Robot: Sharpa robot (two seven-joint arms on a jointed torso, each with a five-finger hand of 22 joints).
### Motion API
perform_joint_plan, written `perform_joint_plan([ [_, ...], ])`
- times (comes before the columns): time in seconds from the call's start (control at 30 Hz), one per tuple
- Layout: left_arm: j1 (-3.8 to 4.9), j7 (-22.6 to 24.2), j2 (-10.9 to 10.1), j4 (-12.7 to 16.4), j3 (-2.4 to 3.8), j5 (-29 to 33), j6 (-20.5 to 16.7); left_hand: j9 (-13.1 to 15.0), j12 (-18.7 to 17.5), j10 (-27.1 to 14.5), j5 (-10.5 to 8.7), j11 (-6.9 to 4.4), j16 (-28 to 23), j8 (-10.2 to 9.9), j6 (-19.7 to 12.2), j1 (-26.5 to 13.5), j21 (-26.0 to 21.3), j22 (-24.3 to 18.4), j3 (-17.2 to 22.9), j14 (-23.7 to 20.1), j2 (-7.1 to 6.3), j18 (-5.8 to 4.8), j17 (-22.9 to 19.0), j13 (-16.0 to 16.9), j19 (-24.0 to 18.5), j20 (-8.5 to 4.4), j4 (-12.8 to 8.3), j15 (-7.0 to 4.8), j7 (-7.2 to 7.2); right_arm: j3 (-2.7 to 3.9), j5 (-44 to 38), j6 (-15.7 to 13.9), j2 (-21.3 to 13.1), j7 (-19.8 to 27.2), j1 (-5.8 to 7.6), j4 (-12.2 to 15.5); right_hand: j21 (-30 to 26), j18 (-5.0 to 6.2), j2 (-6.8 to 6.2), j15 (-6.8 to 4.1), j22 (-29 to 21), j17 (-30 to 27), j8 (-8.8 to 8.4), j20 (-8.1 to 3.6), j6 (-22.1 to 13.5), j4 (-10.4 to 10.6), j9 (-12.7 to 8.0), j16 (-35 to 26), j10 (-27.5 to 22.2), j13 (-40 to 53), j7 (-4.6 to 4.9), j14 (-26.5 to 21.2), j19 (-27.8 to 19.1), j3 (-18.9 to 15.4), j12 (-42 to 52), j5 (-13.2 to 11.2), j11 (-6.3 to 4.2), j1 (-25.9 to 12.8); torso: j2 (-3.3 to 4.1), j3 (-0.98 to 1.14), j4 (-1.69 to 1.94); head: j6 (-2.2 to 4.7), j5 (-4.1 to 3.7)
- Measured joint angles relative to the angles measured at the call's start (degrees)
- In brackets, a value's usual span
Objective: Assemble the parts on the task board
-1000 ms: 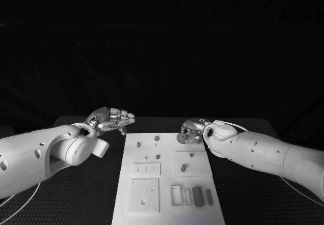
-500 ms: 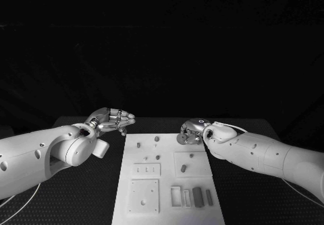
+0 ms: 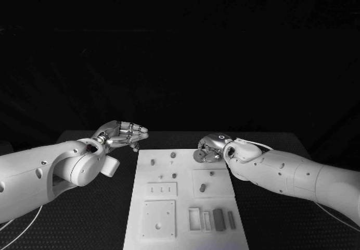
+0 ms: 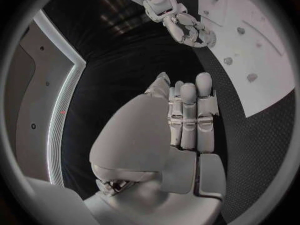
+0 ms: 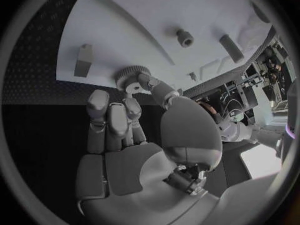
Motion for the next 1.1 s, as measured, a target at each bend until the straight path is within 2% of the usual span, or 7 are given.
perform_joint_plan([
  [0.23,0.00,0.00,-0.07,-0.06,0.00,0.00,-0.02,0.04,0.00,0.00,0.00,0.00,0.00,0.00,0.00,0.00,0.00,0.00,0.00,0.00,0.00,0.01,-0.05,0.00,-0.08,0.09,0.00,0.00,0.00,0.34,-0.39,-1.11,-0.98,-1.18,1.42,2.68,0.00,0.02,-0.02,-0.16,0.00,0.40,0.00,0.08,0.30,0.35,0.00,0.00,0.18,0.00,-0.07,0.17,-0.07,0.04,0.00,-0.17,-0.19,-0.36,-0.01,0.03,-0.05,0.18,0.03],
  [0.57,0.00,0.01,0.29,-0.85,0.00,0.00,-0.03,0.03,0.00,0.00,0.00,0.00,0.00,0.00,0.00,0.00,0.00,0.04,0.00,0.00,0.00,0.01,-0.05,0.05,-0.09,0.09,0.00,0.00,0.00,0.49,-1.56,-2.76,-1.22,-2.71,1.76,7.06,0.00,0.02,-0.06,-0.35,0.00,0.60,0.00,-0.13,0.57,0.79,0.00,0.22,0.20,-0.22,-0.18,0.36,0.15,0.16,0.21,-0.17,-0.20,-0.52,-0.15,0.12,-0.04,0.50,0.03],
  [0.73,0.00,0.03,0.38,-1.09,0.00,0.00,-0.03,0.03,0.00,-0.01,0.00,0.00,0.00,0.00,0.00,0.00,0.00,0.04,0.00,0.00,0.00,0.01,-0.04,0.05,-0.09,0.10,0.00,0.00,0.00,0.49,-2.58,-3.31,0.61,-3.51,1.76,7.93,0.00,0.03,-0.25,-0.35,0.00,0.60,0.00,-0.13,0.57,0.79,0.00,0.22,0.20,-0.34,-0.18,0.37,0.16,0.16,0.20,-0.17,-0.20,-0.70,-0.25,0.13,-0.09,0.63,0.37],
  [0.97,0.00,0.04,0.53,-1.29,-0.01,0.00,-0.03,0.08,0.00,-0.01,0.00,-0.01,0.00,0.00,-0.01,0.00,0.00,0.05,0.00,0.00,0.00,0.01,-0.10,0.04,-0.09,0.10,0.00,0.00,0.00,0.49,-4.03,-3.72,3.24,-4.52,1.70,8.77,0.00,0.02,-0.45,-0.35,0.00,0.53,0.00,-0.13,0.59,0.95,0.00,0.22,0.20,-0.43,-0.19,0.37,0.17,0.32,0.20,-0.17,-0.20,-0.90,-0.25,0.10,-0.05,0.95,0.30],
  [1.1,0.00,0.04,0.51,-1.28,-0.02,0.00,-0.03,0.08,0.00,-0.01,0.00,-0.01,0.00,0.00,-0.01,0.00,0.00,0.09,0.00,0.00,0.00,0.01,-0.10,0.05,-0.10,0.10,0.00,0.00,-0.01,0.44,-4.97,-3.86,5.13,-5.23,1.24,8.73,0.00,0.02,-0.46,-0.35,0.00,0.53,0.00,-0.12,0.59,0.95,0.00,0.22,0.20,-0.47,-0.19,0.37,0.17,0.32,0.19,-0.17,-0.20,-0.89,-0.19,0.06,0.07,1.11,0.21],
])
